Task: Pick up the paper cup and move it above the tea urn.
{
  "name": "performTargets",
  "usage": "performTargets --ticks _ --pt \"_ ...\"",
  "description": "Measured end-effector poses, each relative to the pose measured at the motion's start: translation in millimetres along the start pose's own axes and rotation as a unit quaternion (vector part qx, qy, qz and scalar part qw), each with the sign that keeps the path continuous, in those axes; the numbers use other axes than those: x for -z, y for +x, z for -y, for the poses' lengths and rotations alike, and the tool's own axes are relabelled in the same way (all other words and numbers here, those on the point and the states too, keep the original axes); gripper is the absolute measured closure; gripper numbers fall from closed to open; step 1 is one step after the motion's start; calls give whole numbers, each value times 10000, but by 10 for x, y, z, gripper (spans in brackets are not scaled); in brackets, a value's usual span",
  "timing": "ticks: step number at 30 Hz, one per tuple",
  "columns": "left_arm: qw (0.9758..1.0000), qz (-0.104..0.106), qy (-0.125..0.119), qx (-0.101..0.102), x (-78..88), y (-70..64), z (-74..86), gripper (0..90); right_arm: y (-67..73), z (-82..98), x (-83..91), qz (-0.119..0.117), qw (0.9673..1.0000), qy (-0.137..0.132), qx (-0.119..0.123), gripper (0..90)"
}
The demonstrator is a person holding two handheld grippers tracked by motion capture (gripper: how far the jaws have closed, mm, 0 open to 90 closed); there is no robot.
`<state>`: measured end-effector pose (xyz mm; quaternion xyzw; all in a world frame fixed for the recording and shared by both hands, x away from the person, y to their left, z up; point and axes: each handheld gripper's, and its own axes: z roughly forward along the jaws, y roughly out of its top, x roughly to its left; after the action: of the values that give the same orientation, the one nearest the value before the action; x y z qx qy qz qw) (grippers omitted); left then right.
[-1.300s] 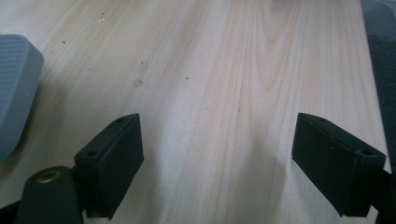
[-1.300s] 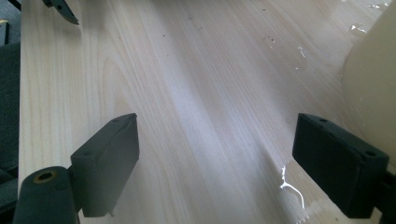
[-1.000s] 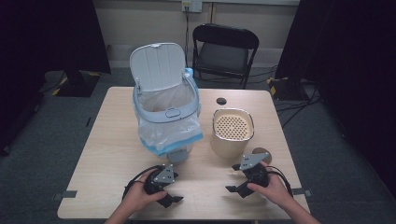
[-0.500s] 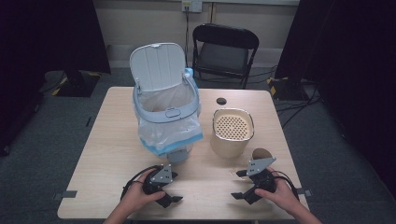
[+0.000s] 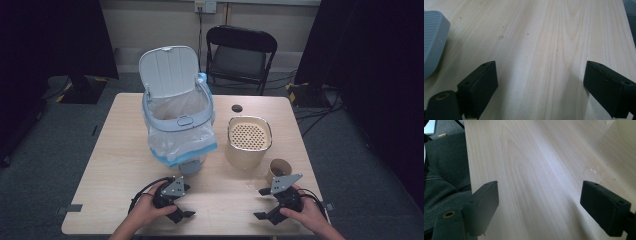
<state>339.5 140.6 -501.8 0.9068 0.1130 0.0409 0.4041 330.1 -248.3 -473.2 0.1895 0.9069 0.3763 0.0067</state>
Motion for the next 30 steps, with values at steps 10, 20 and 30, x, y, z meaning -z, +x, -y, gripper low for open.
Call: performTargets --ticks 10,20,30 --pt "9999 80 73 -115 -7 2 -7 70 56 115 121 -28 10000 40 -63 149" --pt "9997 149 107 -153 -22 -3 -13 34 31 233 253 154 9997 23 -204 149" --pt "9995 176 150 -192 -26 -4 -18 16 -61 303 401 437 9984 -60 -346 149"
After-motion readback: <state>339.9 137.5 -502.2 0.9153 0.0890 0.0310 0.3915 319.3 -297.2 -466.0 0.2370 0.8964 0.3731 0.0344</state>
